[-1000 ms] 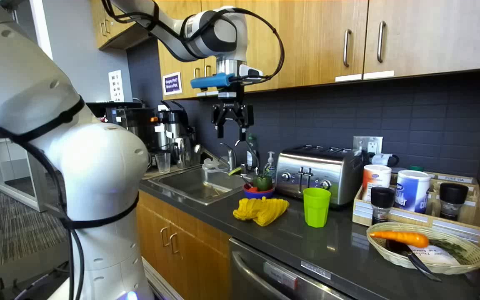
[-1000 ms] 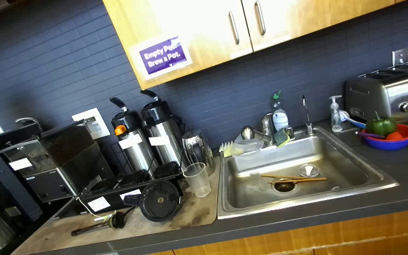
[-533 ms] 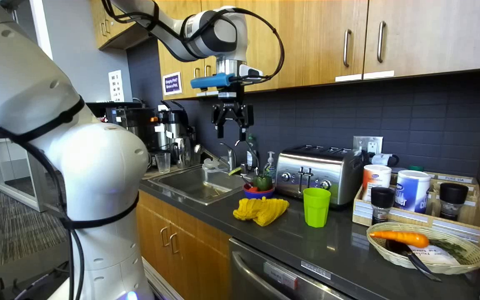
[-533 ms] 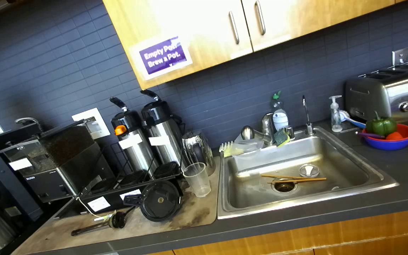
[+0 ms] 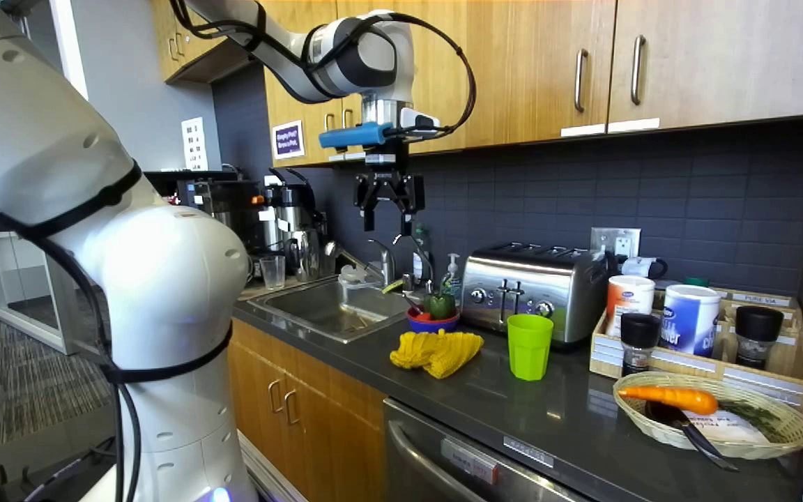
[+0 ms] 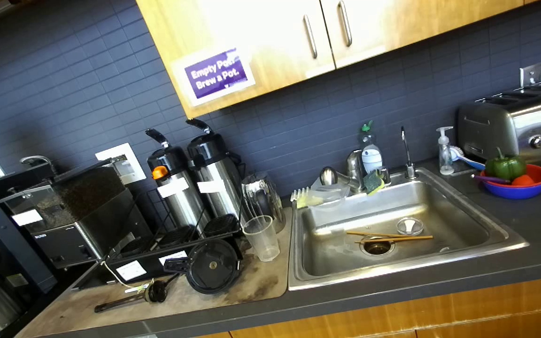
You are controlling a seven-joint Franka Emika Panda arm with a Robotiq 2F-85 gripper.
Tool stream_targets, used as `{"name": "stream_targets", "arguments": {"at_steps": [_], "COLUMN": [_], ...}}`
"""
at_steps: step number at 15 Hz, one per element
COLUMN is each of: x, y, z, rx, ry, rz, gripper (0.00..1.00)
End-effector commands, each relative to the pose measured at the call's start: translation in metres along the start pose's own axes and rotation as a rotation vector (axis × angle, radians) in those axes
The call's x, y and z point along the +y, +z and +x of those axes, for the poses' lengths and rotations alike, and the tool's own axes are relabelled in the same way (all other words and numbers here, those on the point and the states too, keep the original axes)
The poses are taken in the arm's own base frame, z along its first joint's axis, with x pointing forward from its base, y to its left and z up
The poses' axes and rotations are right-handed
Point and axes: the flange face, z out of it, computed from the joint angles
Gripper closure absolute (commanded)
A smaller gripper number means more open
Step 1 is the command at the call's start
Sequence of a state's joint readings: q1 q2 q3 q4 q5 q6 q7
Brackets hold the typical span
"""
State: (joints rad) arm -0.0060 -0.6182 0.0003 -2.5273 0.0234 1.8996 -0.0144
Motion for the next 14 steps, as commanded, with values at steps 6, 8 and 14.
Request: {"name": "stream_targets", "arguments": {"at_steps": [6,8,14], "x": [-0.002,0.009,0.067], "y": [0.001,0.001,-0.010], "z": [0.001,0.005,0.019], "rx": [0.034,0.049,0.137], "ry": [-0.077,-0.070,0.033], "rz": [-0.039,-0.035,0.071], "gripper": [0.00,0.00,0.00]}}
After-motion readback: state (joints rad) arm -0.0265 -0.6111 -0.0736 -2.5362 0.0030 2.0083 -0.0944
